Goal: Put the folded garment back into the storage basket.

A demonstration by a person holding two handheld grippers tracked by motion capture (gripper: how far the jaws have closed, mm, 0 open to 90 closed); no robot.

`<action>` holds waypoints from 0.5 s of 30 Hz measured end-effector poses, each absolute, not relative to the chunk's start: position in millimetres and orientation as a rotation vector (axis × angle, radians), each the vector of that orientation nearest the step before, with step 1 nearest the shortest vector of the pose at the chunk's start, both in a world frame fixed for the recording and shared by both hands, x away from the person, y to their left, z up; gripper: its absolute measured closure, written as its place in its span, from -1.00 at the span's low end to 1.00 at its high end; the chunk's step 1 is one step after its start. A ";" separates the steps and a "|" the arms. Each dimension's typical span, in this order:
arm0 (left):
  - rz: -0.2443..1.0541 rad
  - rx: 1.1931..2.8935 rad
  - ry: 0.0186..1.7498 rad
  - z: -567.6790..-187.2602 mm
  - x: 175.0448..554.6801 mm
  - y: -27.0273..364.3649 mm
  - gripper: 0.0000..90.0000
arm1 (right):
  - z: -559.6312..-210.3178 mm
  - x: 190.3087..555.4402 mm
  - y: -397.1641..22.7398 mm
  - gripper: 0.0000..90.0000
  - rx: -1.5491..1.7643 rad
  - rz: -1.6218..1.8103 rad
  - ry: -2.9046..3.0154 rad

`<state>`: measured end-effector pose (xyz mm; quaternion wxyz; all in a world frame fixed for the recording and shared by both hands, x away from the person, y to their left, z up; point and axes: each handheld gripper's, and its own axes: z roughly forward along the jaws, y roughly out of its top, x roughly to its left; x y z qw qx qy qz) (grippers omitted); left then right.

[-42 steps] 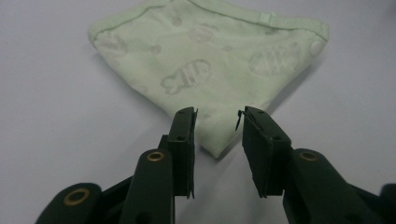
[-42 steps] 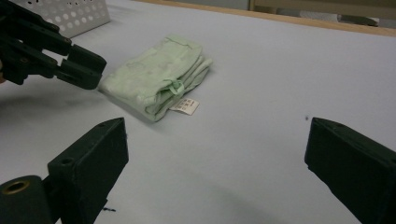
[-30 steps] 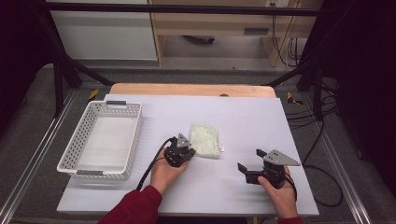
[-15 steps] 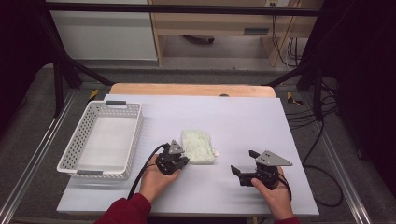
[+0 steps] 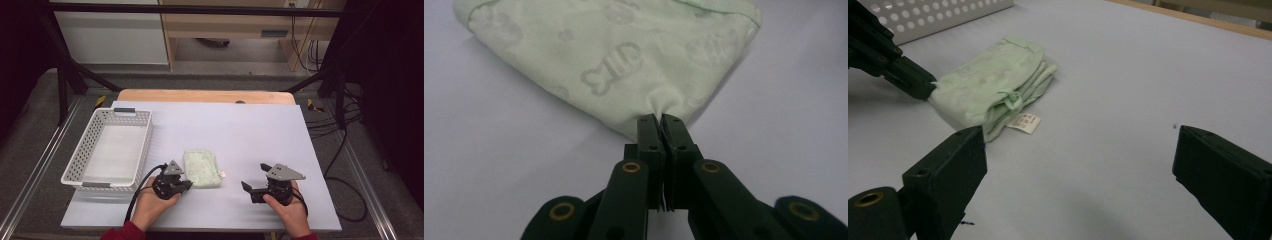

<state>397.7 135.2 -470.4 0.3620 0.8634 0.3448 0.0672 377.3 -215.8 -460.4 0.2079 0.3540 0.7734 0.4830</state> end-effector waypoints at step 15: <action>0.297 2.179 0.926 -463.2 374.3 160.8 0.96 | -459.3 369.9 -202.0 -0.81 0.933 1.374 2.208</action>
